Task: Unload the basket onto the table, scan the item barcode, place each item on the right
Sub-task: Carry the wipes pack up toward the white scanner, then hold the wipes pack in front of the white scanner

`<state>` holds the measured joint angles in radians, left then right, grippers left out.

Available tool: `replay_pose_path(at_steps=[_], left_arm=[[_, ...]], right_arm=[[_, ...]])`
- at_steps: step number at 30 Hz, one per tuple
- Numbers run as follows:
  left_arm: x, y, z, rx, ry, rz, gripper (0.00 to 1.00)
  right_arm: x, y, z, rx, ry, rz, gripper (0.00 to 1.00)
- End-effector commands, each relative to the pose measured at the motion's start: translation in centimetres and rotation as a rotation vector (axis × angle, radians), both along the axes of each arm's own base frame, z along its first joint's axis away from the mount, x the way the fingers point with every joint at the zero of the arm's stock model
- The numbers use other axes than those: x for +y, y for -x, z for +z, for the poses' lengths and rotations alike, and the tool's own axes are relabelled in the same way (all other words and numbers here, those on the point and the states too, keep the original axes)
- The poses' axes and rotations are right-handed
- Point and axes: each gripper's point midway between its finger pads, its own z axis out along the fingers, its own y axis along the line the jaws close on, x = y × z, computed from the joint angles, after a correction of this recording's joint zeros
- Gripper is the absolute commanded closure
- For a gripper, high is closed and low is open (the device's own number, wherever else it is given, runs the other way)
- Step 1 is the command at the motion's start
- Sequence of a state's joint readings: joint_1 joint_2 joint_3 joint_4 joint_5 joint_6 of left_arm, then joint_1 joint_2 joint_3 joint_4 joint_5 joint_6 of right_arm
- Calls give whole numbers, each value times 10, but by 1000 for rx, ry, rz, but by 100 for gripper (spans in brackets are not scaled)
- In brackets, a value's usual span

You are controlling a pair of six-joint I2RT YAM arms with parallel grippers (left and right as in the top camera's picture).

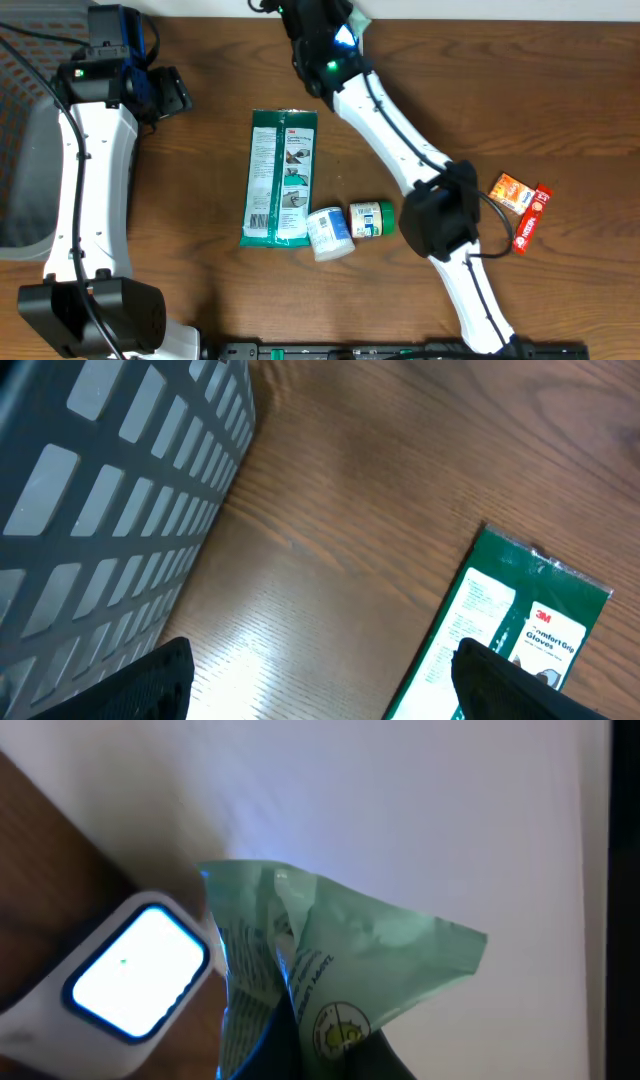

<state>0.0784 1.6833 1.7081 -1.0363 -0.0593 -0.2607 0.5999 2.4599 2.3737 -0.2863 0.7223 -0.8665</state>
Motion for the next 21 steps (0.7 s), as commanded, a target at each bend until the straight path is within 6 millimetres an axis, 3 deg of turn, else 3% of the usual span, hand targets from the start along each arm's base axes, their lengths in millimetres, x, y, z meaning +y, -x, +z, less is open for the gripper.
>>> replay_pose_path(at_steps=[1, 10, 21], left_arm=[[5, 2, 8, -16, -19, 8, 18], [5, 2, 8, -16, -18, 9, 18], [5, 2, 8, -16, -19, 8, 18]], right_arm=[[12, -6, -11, -18, 172, 33, 99], [24, -32, -68, -51, 450, 89, 99], [32, -44, -86, -99, 458, 154, 99]])
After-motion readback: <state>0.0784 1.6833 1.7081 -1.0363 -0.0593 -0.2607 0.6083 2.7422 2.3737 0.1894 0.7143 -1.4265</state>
